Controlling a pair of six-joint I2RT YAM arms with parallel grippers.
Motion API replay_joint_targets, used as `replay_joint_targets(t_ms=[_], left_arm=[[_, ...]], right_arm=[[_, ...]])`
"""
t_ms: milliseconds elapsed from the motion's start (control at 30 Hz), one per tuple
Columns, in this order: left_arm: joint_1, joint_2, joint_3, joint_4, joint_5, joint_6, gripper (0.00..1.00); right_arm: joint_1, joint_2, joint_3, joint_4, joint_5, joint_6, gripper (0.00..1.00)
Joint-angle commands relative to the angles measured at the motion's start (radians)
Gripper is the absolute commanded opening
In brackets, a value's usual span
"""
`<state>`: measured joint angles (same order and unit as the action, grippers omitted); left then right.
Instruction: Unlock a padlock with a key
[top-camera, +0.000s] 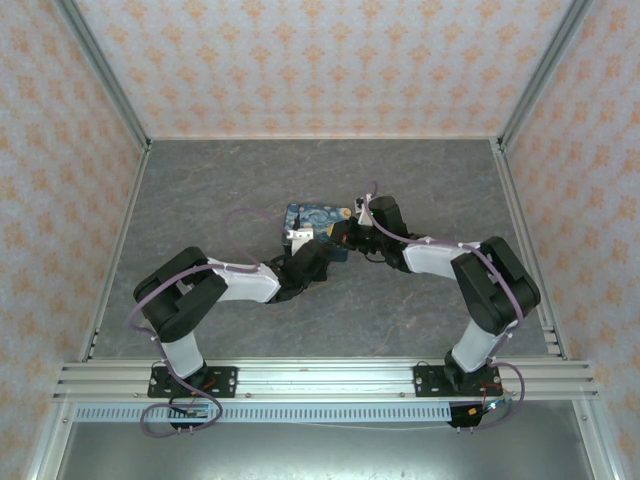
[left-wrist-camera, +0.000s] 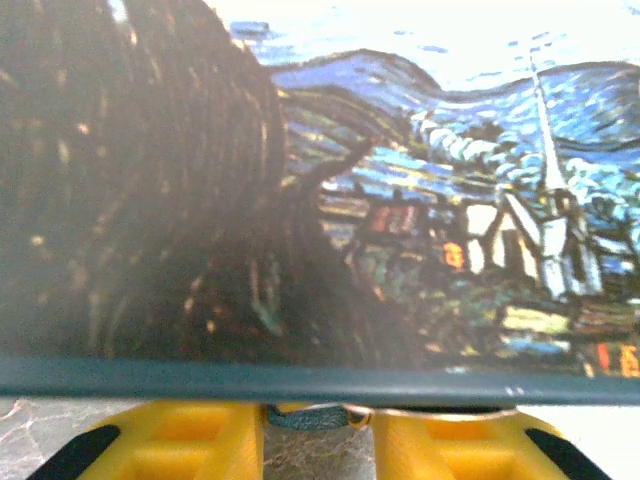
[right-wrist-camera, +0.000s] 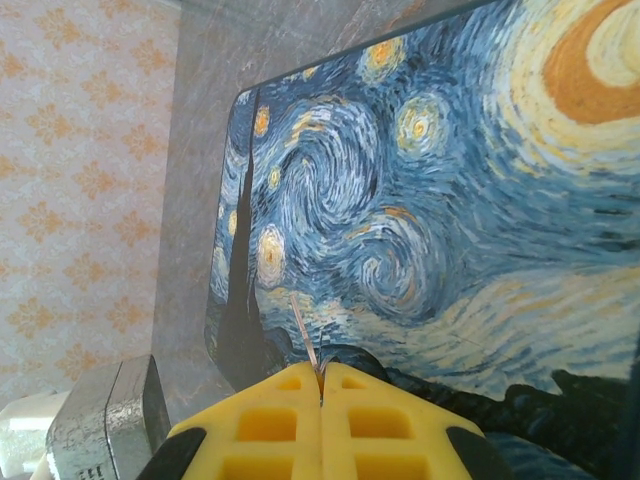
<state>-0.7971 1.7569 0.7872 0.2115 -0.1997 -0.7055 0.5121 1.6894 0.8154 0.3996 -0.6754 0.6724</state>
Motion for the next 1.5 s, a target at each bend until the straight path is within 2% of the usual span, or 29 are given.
replay_joint_targets(t_ms=[0, 200, 400, 567, 700, 967, 1200, 1467], left_arm=[[-0.001, 0.0, 0.018, -0.032, -0.045, 0.018, 0.28], [-0.001, -0.017, 0.011, -0.039, -0.035, 0.017, 0.26], [-0.001, -0.061, 0.019, -0.09, -0.018, -0.022, 0.24], [-0.001, -0.109, 0.073, -0.233, 0.001, -0.12, 0.2], [0.001, -0.148, 0.088, -0.263, 0.056, -0.195, 0.17], [0.025, -0.239, 0.079, -0.243, 0.166, -0.346, 0.14], [0.045, -0.264, 0.034, -0.121, 0.274, -0.513, 0.11], [0.047, -0.307, 0.02, -0.092, 0.302, -0.606, 0.09]], right_arm=[[0.008, -0.047, -0.004, -0.056, 0.022, -0.011, 0.0], [-0.002, -0.124, 0.01, -0.07, 0.023, -0.013, 0.0], [-0.05, -0.27, -0.06, -0.075, 0.024, -0.01, 0.0], [-0.088, -0.432, -0.184, -0.119, 0.004, -0.081, 0.0], [-0.092, -0.5, -0.282, -0.111, -0.031, -0.112, 0.0], [-0.087, -0.662, -0.475, 0.013, -0.065, -0.105, 0.0], [-0.009, -0.666, -0.55, 0.145, -0.008, -0.13, 0.0], [0.044, -0.514, -0.552, 0.359, 0.028, -0.15, 0.0]])
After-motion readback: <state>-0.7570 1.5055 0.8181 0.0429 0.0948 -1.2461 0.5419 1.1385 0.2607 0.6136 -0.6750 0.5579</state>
